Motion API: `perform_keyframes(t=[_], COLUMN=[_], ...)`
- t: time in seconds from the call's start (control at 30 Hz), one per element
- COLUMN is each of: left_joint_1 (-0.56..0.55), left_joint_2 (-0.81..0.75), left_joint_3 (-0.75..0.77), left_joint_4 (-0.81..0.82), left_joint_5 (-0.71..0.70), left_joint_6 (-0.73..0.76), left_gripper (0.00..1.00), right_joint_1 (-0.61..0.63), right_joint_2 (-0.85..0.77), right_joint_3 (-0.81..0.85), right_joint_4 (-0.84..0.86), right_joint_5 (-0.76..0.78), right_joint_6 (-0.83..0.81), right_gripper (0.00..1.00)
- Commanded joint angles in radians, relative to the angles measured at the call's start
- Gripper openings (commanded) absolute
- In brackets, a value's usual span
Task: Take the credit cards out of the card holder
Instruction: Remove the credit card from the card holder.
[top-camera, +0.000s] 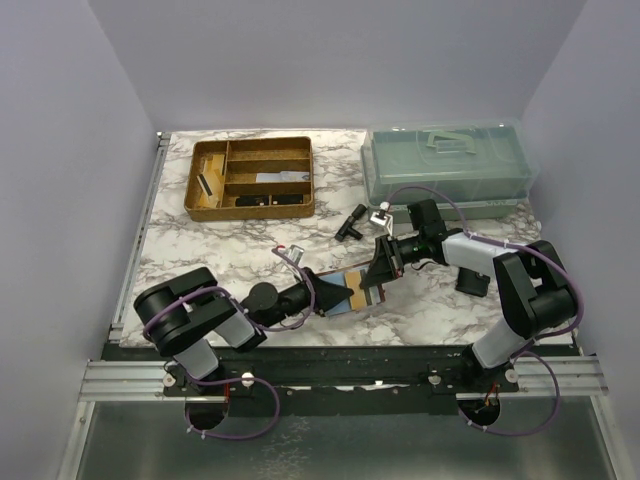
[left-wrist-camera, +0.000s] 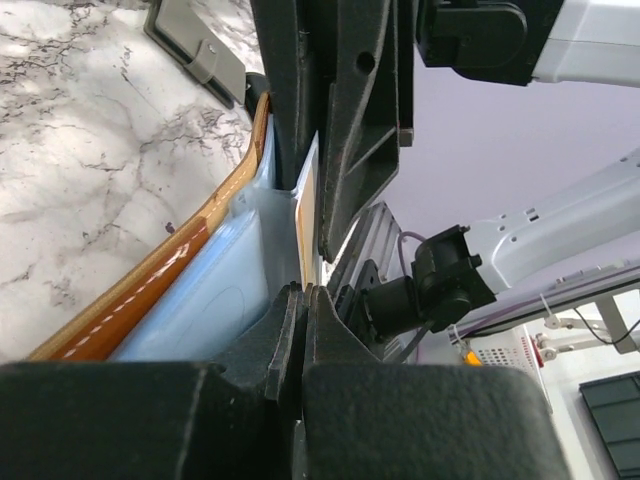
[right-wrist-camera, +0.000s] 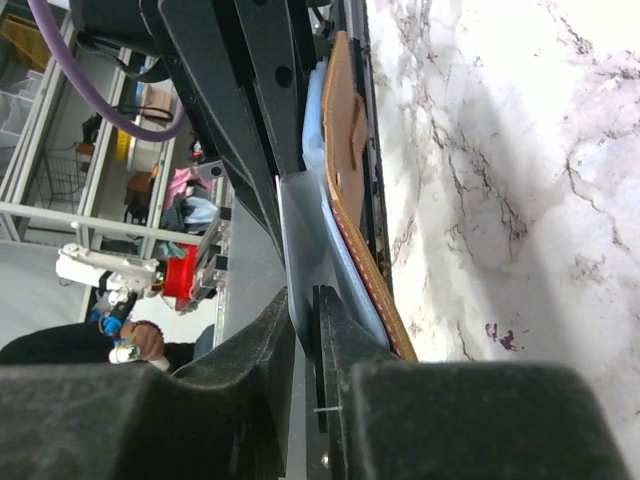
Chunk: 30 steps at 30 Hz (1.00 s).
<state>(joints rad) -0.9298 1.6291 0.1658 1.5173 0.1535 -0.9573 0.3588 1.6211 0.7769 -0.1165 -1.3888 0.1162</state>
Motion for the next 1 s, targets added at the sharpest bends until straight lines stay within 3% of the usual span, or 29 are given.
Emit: perform_keyframes(t=[0.0,0.33,0.6,0.93,0.97], left_joint_1=[0.006,0.021,0.037,0.04,0.04], left_joint_2=[-0.065,-0.141,-0.197,-0.294,-0.292], left_joint_3=[-0.05,-0.102,-0.135,-0.092,-0.082], left_joint_4=[0.137,0.113,0.089,-0.074,-0.083], left_joint_5=[-0.003,-0.006,0.008,0.063,0.075], left_joint_6=[0.013,0.012,0.01,0.024,0.019], left_gripper=[0.0,0.0,0.0,0.0,0.06], right_joint_1=[0.005,0.005,-0.011,-0.015,-0.016], right_joint_2=[-0.021,-0.063,-0.091,-0.109,-0.109], right_joint_3=[-0.01,-0.024,-0.034,-0.043,-0.044], right_joint_4=[0.033,0.066,0.08,0.091,0.092], right_joint_5=[-0.079,-0.103,-0.115,-0.133,-0.138], right_joint_6=[0.004,-0.003,-0.006,-0.021,-0.021], right_gripper=[0.16,0.0,0.0,0.0,0.0])
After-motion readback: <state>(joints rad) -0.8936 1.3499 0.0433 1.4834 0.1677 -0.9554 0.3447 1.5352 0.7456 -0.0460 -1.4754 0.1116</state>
